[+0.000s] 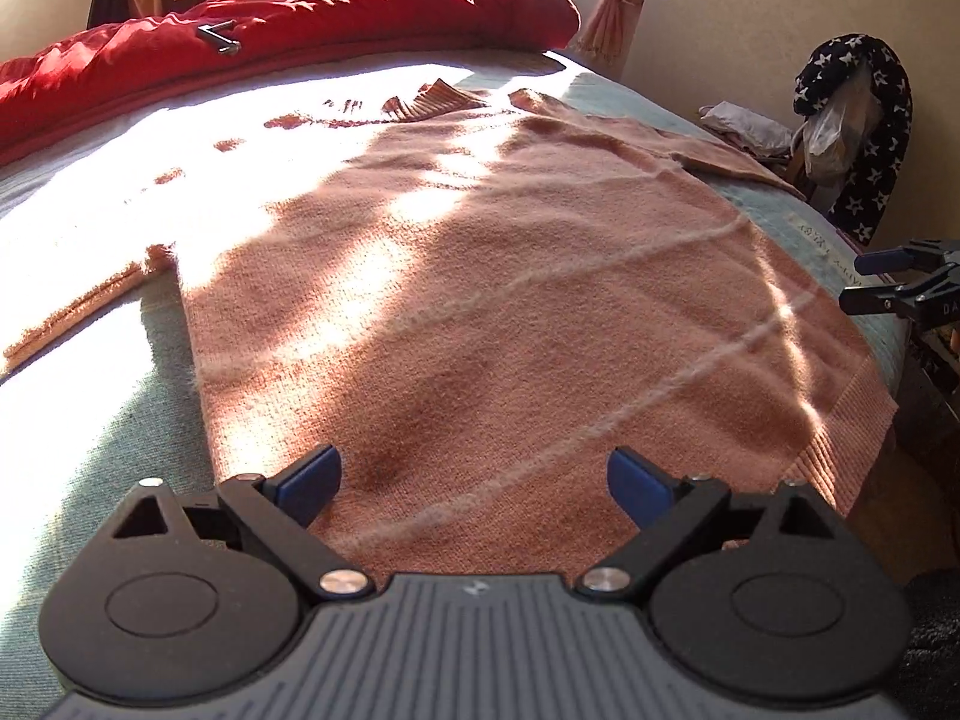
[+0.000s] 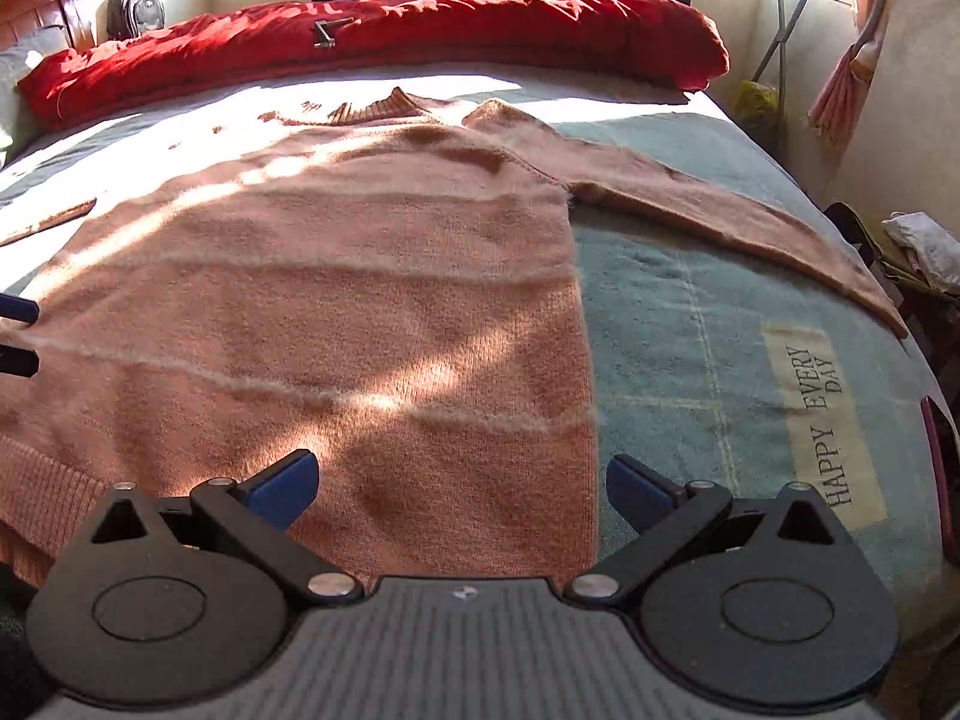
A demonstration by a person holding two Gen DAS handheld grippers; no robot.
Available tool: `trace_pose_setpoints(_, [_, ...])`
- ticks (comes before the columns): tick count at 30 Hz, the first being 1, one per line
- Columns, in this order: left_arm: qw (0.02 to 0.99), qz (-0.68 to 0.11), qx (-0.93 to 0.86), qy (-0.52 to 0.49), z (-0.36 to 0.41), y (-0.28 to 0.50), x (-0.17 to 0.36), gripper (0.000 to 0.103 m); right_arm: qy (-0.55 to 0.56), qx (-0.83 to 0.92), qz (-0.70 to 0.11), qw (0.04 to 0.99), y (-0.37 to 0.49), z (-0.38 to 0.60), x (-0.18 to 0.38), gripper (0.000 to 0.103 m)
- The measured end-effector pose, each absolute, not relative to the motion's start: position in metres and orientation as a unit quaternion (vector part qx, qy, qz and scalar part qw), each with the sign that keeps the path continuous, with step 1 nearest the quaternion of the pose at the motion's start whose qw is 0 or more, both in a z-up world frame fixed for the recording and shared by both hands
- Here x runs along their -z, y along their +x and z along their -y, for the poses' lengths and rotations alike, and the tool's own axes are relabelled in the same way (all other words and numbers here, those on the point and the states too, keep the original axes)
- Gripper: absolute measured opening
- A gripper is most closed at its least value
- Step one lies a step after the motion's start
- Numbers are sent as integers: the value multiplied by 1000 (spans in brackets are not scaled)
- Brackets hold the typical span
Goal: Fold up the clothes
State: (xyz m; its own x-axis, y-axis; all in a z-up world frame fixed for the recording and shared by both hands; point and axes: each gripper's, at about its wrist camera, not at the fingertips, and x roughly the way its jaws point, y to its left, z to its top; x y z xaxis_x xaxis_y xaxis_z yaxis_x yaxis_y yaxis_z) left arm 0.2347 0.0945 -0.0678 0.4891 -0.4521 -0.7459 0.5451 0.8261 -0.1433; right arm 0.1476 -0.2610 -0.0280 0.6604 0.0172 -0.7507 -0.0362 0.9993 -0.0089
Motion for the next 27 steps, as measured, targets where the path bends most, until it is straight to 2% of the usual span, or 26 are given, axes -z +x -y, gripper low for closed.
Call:
trace_pose_setpoints(6, [891, -385, 239, 33, -92, 232, 50, 95, -31, -54, -361, 931, 179, 271, -8, 103])
trace_pose_setpoints(10, [905, -371, 209, 7, -86, 236, 39, 95, 3, -79, -333, 939, 203, 298, -23, 103])
trace_pose_setpoints(14, [911, -361, 201, 1, -73, 251, 30, 95, 70, -113, -326, 936, 242, 319, -23, 103])
trace_pose_setpoints(27, [910, -371, 185, 4, -45, 312, 28, 95, 78, -150, -368, 914, 360, 275, 12, 103])
